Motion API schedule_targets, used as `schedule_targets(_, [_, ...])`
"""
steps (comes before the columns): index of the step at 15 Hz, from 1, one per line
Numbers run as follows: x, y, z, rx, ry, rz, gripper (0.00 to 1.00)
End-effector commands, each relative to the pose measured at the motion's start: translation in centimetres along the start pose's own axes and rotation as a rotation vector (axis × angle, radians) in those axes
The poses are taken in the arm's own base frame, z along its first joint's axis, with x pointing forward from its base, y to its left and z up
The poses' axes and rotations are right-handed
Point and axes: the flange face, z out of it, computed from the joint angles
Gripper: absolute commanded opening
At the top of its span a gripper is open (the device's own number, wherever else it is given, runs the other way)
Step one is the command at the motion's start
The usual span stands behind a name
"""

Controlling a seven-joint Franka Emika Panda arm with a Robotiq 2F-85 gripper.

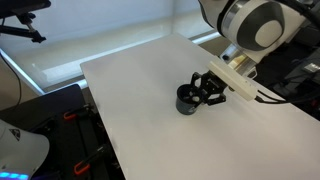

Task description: Remove the marker from the mug.

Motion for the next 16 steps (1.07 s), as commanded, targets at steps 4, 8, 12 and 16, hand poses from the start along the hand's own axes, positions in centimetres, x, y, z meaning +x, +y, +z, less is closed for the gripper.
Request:
schedule_targets(4, [-1.1,-0.8,-0.4,0.011,-0.003,0.022,0.0])
schedule_targets(8, [-1.2,-0.9,-0.4,0.009,-0.004,0.022,0.0])
schedule_targets(12, [-1.4,-1.1,-1.3,-0.021,0.0,0.026,0.42])
schedule_targets(16, [-1.4,-1.4,-2.5,-0.048,0.003,0.016,0.71])
